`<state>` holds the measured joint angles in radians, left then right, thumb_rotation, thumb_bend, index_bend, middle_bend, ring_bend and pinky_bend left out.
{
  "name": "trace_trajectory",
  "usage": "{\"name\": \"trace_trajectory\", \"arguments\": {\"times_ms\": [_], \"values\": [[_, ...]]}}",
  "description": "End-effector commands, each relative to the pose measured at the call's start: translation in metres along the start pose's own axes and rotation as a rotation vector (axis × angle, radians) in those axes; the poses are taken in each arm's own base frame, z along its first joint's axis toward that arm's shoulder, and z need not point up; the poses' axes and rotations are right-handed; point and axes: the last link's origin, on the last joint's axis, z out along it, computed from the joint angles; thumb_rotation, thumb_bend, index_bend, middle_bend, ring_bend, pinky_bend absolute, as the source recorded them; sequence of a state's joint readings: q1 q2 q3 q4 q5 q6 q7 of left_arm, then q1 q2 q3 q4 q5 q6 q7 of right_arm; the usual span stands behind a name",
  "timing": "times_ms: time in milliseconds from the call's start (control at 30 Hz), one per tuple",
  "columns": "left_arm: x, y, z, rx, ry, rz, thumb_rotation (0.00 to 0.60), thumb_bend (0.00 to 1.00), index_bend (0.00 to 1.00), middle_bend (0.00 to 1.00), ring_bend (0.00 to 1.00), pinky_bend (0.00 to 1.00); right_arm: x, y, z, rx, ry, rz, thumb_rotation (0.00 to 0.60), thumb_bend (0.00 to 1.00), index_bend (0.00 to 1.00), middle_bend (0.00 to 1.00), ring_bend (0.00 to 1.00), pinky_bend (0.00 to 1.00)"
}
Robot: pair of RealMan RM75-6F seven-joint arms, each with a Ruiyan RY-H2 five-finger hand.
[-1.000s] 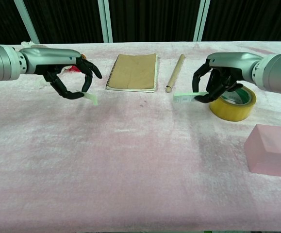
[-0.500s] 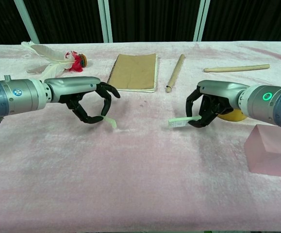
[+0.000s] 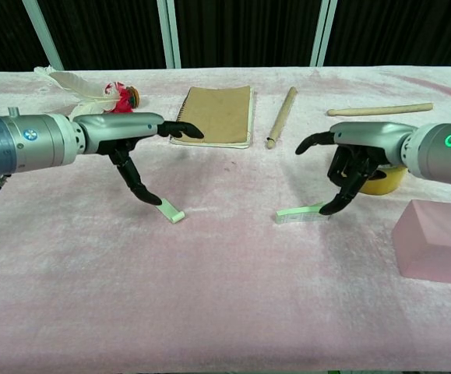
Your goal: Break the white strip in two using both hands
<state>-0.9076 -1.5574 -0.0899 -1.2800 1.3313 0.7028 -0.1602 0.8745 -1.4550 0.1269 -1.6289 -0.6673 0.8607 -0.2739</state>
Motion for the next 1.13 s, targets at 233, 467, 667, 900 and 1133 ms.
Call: {"name": "trace_trajectory", "arguments": {"times_ms": [233,467,667,900,1133], "values": [[0.077,-0.031,-0.038,0.085,0.168,0.010,0.600,0.13,0.06,0.02,0.00,0.00,0.097,0.048,-0.049,-0.114,0.172,-0.031,0.600,0.02,0.11,0.58,0.67,0.58],[0.097,-0.061,-0.085,0.164,0.239,0.005,0.600,0.15,0.09,0.03,0.00,0.00,0.113,0.104,-0.087,-0.205,0.255,-0.063,0.600,0.02,0.10,0.20,0.24,0.22],[0.086,-0.082,-0.150,0.264,0.250,0.080,0.600,0.15,0.08,0.03,0.00,0.00,0.098,0.136,-0.122,-0.178,0.369,-0.182,0.600,0.02,0.08,0.14,0.21,0.18],[0.034,-0.095,-0.248,0.465,0.294,0.053,0.600,0.15,0.08,0.03,0.00,0.00,0.048,0.173,-0.167,-0.215,0.489,-0.283,0.600,0.02,0.07,0.12,0.20,0.18],[-0.005,-0.094,-0.298,0.560,0.309,0.019,0.600,0.15,0.08,0.02,0.00,0.00,0.009,0.189,-0.195,-0.281,0.523,-0.271,0.600,0.04,0.05,0.12,0.20,0.18]]}}
